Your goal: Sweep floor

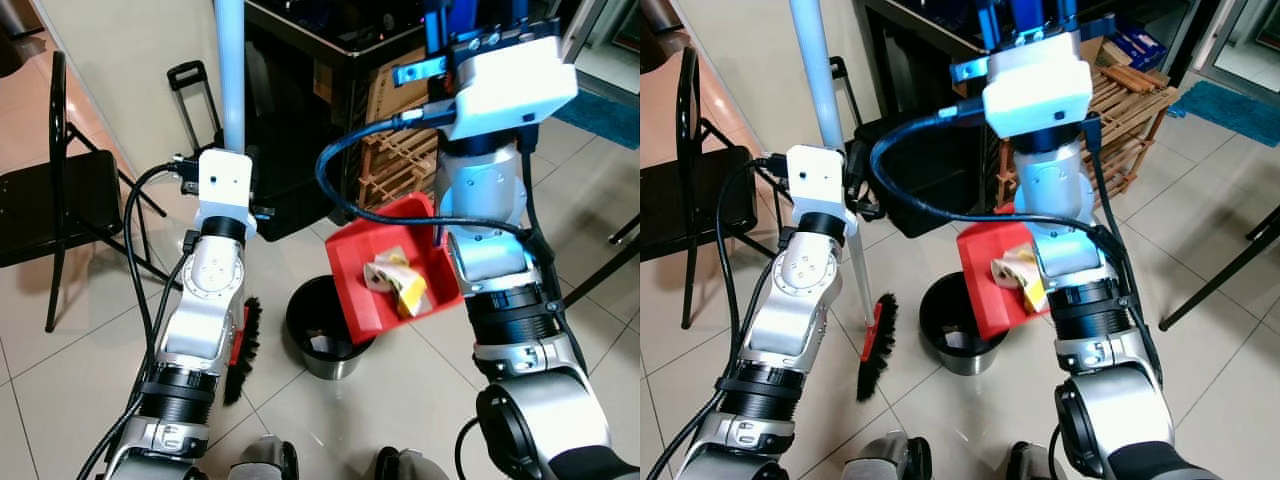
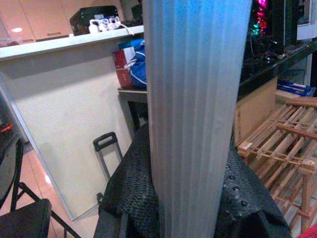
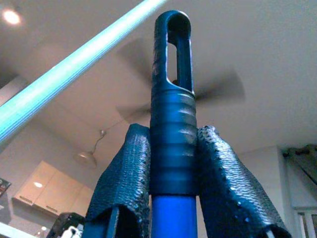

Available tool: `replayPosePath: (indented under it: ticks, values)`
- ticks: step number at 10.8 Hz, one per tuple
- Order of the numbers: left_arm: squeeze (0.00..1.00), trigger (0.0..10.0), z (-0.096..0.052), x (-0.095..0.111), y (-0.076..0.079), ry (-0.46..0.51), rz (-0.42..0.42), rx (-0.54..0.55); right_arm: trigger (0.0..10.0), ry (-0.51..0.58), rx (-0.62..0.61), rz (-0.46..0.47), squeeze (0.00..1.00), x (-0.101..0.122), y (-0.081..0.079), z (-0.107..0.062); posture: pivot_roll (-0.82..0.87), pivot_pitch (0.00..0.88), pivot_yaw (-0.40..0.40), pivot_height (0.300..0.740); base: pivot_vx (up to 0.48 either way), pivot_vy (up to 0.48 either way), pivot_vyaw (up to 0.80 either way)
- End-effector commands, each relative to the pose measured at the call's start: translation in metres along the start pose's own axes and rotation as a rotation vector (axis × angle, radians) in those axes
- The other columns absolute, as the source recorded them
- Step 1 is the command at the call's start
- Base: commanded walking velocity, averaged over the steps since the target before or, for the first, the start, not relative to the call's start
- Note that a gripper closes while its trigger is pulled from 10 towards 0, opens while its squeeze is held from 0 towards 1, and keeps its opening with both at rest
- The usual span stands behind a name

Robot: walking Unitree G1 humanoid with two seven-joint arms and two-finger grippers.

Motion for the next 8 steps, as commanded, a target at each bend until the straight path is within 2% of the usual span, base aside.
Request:
replayPosePath:
  ticks: [1,2,3,4,5,6,8]
  values:
    - [0.0,10.0,0.004,0.014,-0.001,0.061,0.019,0.005,10.0,0.095,0.028,-0.009,0.0,0.018,-0.006,0.007,0.11,0.124,0.046,0.74,0.0,0.0,0.0]
    - [0.0,10.0,0.004,0.014,-0.001,0.061,0.019,0.005,10.0,0.053,0.04,0.039,0.0,0.014,-0.011,0.004,0.11,0.124,0.044,0.74,0.0,0.0,0.0]
    - [0.0,10.0,0.004,0.014,-0.001,0.061,0.018,0.005,10.0,-0.083,0.005,0.197,0.0,-0.002,-0.018,-0.003,0.11,0.125,0.042,0.74,0.0,0.0,0.0]
    - [0.0,10.0,0.004,0.014,-0.001,0.06,0.018,0.006,10.0,-0.162,-0.037,0.308,0.0,-0.01,-0.022,-0.009,0.11,0.126,0.041,0.74,0.0,0.0,0.0]
    - [0.0,10.0,0.004,0.013,-0.001,0.06,0.018,0.007,10.0,-0.211,-0.074,0.38,0.0,-0.015,-0.024,-0.013,0.11,0.126,0.041,0.74,0.0,0.0,0.0]
    - [0.0,10.0,0.003,0.014,-0.002,0.061,0.018,0.008,10.0,-0.256,-0.107,0.45,0.0,-0.02,-0.025,-0.018,0.11,0.126,0.041,0.74,0.0,0.0,0.0]
    - [0.0,10.0,0.004,0.014,-0.002,0.063,0.018,0.008,10.0,-0.315,-0.122,0.483,0.0,-0.028,-0.02,-0.026,0.11,0.126,0.042,0.74,0.0,0.0,0.0]
Point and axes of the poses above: a point about 5 cm out from each wrist's last joint towards the gripper, its own z axis pointing out of the wrist towards the gripper, its own x axis along the axis of the wrist's last joint, y = z × x, the point moved 3 cm from there along z, pointing out of the wrist towards the gripper, and after that the axes turned 3 degrees about z, right-handed, at the moved point
